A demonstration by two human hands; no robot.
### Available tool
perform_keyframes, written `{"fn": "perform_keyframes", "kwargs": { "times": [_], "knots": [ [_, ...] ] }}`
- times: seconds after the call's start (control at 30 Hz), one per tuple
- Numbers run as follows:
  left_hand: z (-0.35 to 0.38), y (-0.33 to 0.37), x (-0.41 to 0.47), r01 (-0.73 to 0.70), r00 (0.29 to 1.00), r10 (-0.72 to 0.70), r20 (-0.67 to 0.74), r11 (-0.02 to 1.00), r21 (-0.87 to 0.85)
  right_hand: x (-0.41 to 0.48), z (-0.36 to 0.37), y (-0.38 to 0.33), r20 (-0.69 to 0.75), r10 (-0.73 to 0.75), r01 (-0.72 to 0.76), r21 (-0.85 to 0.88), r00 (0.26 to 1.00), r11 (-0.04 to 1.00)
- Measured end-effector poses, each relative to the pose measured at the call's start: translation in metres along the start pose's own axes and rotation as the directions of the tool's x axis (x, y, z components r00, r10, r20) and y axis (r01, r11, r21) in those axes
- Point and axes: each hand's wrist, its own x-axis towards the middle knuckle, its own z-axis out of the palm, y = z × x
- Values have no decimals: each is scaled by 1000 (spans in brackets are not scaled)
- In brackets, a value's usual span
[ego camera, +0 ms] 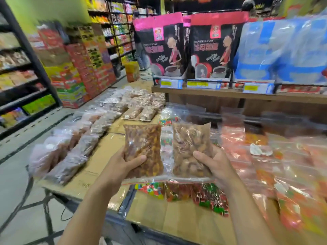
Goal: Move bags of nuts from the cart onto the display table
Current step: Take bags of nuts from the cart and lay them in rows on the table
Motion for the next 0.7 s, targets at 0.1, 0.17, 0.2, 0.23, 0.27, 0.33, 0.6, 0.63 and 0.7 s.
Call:
{"fn": "perform_keyframes", "kwargs": {
  "times": [0.1, 0.17, 0.2, 0.23, 0.27, 0.33, 0.6, 0.63, 0.7],
  "knots": [
    [-16, 1, 2, 0, 997, -1, -75, 1000, -11, 18, 15, 4, 42, 26, -28, 44, 999, 999],
    [-26, 1, 6, -5, 996, 2, -89, 999, -32, 30, 23, 7, 53, 21, -23, 47, 998, 999],
    [-32, 2, 8, -11, 996, 7, -88, 999, -44, 36, 27, 9, 55, 14, -16, 44, 998, 999],
    [-37, 2, 11, -14, 996, 10, -90, 999, -49, 43, 30, 13, 52, 9, -11, 37, 999, 999],
    [-43, 2, 14, -13, 996, 9, -93, 999, -50, 50, 33, 17, 54, 6, -7, 27, 999, 1000],
    [-57, -1, 24, -6, 995, 1, -96, 999, -49, 62, 42, 21, 64, 13, -15, 27, 998, 1000],
    [-135, -16, 94, -5, 999, 3, -41, 998, -65, 127, 89, 51, -42, 26, -31, -108, 999, 994],
    [-148, -19, 108, 0, 1000, -2, -23, 997, -75, 137, 99, 54, -63, 21, -28, -119, 998, 993],
    [-176, -25, 138, 21, 1000, -20, 13, 996, -88, 158, 120, 63, -102, 17, -31, -139, 995, 990]
  ]
}}
